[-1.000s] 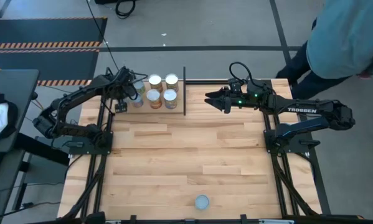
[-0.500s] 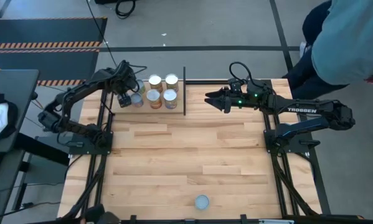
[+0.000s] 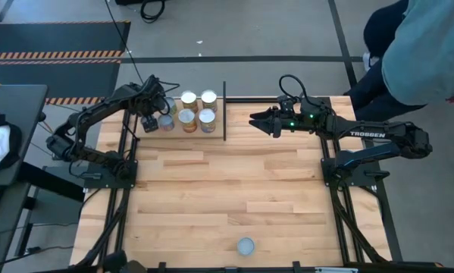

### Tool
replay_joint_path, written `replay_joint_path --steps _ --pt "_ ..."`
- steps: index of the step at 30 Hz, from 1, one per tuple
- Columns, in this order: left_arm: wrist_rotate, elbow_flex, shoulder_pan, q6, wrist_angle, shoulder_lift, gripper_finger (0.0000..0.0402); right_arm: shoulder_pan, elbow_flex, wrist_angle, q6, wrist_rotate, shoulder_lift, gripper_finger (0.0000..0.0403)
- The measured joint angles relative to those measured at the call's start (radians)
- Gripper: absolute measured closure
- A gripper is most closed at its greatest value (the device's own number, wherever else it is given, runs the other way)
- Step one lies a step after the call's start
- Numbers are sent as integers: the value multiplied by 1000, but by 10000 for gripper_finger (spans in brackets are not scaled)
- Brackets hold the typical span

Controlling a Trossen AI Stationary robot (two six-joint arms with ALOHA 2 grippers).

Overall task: Pick and place cans onto a shelf
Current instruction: Put the can of oranges on the shelf, then put the canned sliced carrots on the shelf

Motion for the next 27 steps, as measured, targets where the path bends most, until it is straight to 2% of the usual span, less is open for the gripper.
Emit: replay_joint_path --steps 7,11,14,16,19,22,24,27 --pt "-42 34 -4 -3 -14 2 56 0 0 0 -3 0 0 46" --pt "-50 140 -35 -66 -81 2 56 -3 0 1 -55 0 0 46" --pt "-20 236 -81 -160 -152 2 56 -14 0 12 -76 -1 -1 46" --pt "33 288 -127 -250 -201 1 56 -18 0 23 -45 -2 -2 46" --pt "189 340 -220 -390 -229 -6 56 -18 0 52 13 -2 -2 46" --pt "341 351 -348 -493 -201 -25 56 -18 0 98 -57 31 -2 46" --pt "394 351 -450 -553 -157 -33 56 -18 0 140 -134 86 -2 46" --pt "415 351 -614 -677 -84 -37 56 -18 1 204 -170 171 -2 46"
